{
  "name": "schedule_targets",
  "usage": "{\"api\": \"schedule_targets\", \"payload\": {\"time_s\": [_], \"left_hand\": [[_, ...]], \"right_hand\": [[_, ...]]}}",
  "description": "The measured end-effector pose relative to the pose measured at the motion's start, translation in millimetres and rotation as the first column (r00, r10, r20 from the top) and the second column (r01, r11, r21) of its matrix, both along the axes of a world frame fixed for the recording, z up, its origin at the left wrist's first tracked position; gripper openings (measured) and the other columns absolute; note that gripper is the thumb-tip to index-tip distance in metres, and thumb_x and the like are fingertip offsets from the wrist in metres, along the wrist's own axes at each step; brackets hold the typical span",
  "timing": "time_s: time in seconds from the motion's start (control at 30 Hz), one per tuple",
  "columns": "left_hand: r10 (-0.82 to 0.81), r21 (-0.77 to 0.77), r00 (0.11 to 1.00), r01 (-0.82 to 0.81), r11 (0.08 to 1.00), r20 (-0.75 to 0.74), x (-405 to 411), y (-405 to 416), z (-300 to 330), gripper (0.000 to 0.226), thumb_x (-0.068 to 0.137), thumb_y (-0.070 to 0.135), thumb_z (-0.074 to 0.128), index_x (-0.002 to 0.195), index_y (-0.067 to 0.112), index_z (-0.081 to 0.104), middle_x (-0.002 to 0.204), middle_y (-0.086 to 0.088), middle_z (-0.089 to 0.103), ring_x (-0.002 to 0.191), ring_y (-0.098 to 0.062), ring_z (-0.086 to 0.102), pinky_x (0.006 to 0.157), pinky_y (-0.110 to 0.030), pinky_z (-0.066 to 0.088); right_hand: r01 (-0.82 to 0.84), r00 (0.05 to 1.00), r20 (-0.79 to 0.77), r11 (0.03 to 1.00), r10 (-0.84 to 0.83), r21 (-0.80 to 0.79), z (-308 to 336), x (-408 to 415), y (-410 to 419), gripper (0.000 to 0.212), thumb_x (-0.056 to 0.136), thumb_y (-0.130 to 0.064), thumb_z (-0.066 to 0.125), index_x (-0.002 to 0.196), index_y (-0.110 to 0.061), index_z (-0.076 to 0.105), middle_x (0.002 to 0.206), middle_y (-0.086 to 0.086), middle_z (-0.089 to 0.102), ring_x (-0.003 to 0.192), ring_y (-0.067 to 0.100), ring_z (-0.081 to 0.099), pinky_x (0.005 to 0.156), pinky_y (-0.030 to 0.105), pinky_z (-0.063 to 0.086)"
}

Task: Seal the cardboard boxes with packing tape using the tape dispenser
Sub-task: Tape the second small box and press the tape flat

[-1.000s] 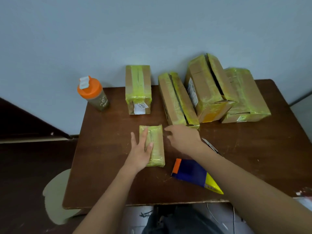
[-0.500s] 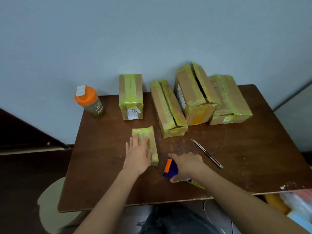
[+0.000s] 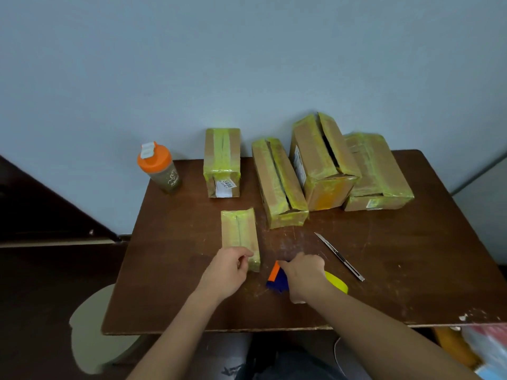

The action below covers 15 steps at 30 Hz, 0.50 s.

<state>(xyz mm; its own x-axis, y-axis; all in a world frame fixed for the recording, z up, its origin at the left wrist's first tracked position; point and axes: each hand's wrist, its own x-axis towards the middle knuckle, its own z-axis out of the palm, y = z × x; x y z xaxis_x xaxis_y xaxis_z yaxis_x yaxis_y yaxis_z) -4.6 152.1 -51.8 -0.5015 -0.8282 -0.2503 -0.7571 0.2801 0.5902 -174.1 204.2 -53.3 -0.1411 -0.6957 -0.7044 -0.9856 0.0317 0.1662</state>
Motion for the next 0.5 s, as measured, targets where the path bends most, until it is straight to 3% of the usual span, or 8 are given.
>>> {"api": "schedule_targets", "payload": {"time_s": [0.13, 0.23, 0.33, 0.4, 0.5], "left_hand": [[0.142, 0.172, 0.988, -0.131, 0.976, -0.058, 5.0, 7.7, -2.3, 0.025, 0.098, 0.012, 0.051, 0.117, 0.016, 0.067, 0.108, 0.001, 0.065, 0.089, -0.011, 0.06, 0.087, -0.027, 0.054], [0.262, 0.409, 0.964, -0.219, 0.886, -0.051, 5.5, 12.5, -4.9, 0.021, 0.098, 0.011, 0.051, 0.112, 0.011, 0.066, 0.101, -0.005, 0.065, 0.082, -0.016, 0.063, 0.075, -0.027, 0.057], [0.372, 0.579, 0.928, -0.307, 0.755, 0.008, 3.2, 14.7, -7.4, 0.019, 0.099, 0.015, 0.05, 0.111, 0.007, 0.063, 0.104, -0.012, 0.064, 0.091, -0.023, 0.066, 0.073, -0.026, 0.058], [0.433, 0.673, 0.899, -0.358, 0.647, 0.063, -2.6, 17.0, -9.8, 0.024, 0.1, 0.018, 0.049, 0.116, 0.004, 0.059, 0.105, -0.014, 0.064, 0.093, -0.023, 0.066, 0.072, -0.026, 0.059], [0.581, 0.842, 0.808, -0.376, 0.387, 0.094, -17.2, 21.0, -17.3, 0.036, 0.104, 0.026, 0.041, 0.123, -0.002, 0.054, 0.11, -0.022, 0.065, 0.097, -0.031, 0.067, 0.081, -0.036, 0.058]], "right_hand": [[-0.029, 0.999, 0.024, 0.996, 0.031, -0.081, -1.3, -8.6, 4.6, 0.089, 0.082, -0.039, 0.068, 0.153, -0.035, 0.016, 0.129, 0.013, 0.047, 0.107, 0.032, 0.057, 0.075, 0.036, 0.045], [-0.051, 0.998, 0.04, 0.993, 0.055, -0.105, 2.1, -7.2, 1.7, 0.08, 0.08, -0.037, 0.068, 0.149, -0.035, 0.027, 0.123, 0.01, 0.051, 0.104, 0.03, 0.057, 0.071, 0.036, 0.043], [-0.106, 0.993, 0.037, 0.99, 0.11, -0.095, 12.7, -12.7, -1.5, 0.071, 0.079, -0.031, 0.067, 0.143, -0.034, 0.037, 0.116, 0.004, 0.056, 0.099, 0.026, 0.058, 0.068, 0.035, 0.042], [-0.119, 0.989, 0.079, 0.986, 0.128, -0.113, 23.2, -23.5, -1.1, 0.073, 0.08, -0.03, 0.066, 0.145, -0.036, 0.033, 0.12, 0.005, 0.054, 0.103, 0.026, 0.056, 0.075, 0.036, 0.043], [-0.127, 0.968, 0.193, 0.978, 0.158, -0.165, 40.8, -42.4, 2.3, 0.081, 0.084, -0.03, 0.065, 0.15, -0.043, 0.02, 0.128, 0.006, 0.048, 0.111, 0.027, 0.053, 0.078, 0.036, 0.039]]}}
